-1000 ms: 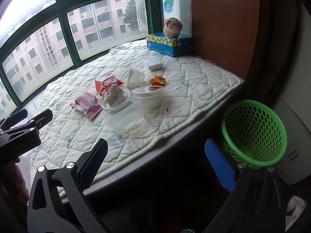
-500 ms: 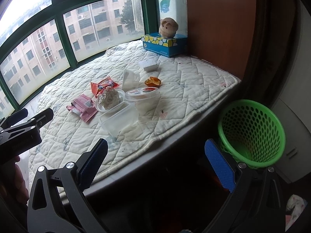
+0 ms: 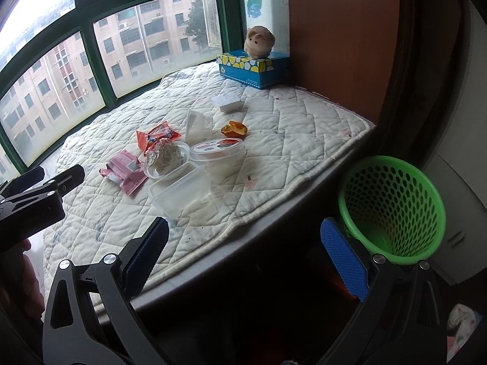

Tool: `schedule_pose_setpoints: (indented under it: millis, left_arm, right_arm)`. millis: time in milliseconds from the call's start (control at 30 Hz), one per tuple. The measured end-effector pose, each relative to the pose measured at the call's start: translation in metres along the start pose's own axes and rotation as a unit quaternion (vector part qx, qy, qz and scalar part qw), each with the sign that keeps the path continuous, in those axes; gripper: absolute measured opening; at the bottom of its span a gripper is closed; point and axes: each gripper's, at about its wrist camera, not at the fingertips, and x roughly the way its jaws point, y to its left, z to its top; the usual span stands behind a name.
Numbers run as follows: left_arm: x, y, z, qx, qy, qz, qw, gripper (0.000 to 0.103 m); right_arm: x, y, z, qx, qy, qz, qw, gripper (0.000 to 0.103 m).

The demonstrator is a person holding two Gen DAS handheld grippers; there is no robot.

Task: Collect trash

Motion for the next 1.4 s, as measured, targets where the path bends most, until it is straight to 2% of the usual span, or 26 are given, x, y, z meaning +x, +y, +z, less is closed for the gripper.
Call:
schedule_pose_setpoints:
  millis: [600,1067,1400]
  left_arm:
    - [0.021,-0.012,0.026,0.002,0.016,-0.009,0.9998,0.097]
    - [0.05,-0.015,0.049,0.001,0.037,-0.008,0.9993,0.097]
    - [0.066,0.01,0.06,-0.013,0.046,-0.005,0.9988,0.097]
  right_arm:
    - [0.012,-0.016,0.023,0.017,0.01,-0.004,1.0,0.098]
    - [0.036,-0.03,0.045,0.003,0.023,0.004,1.0,0.097]
    - [0.074,-0.018,0.061,-0.013,0.051,0.041,0.998,0.094]
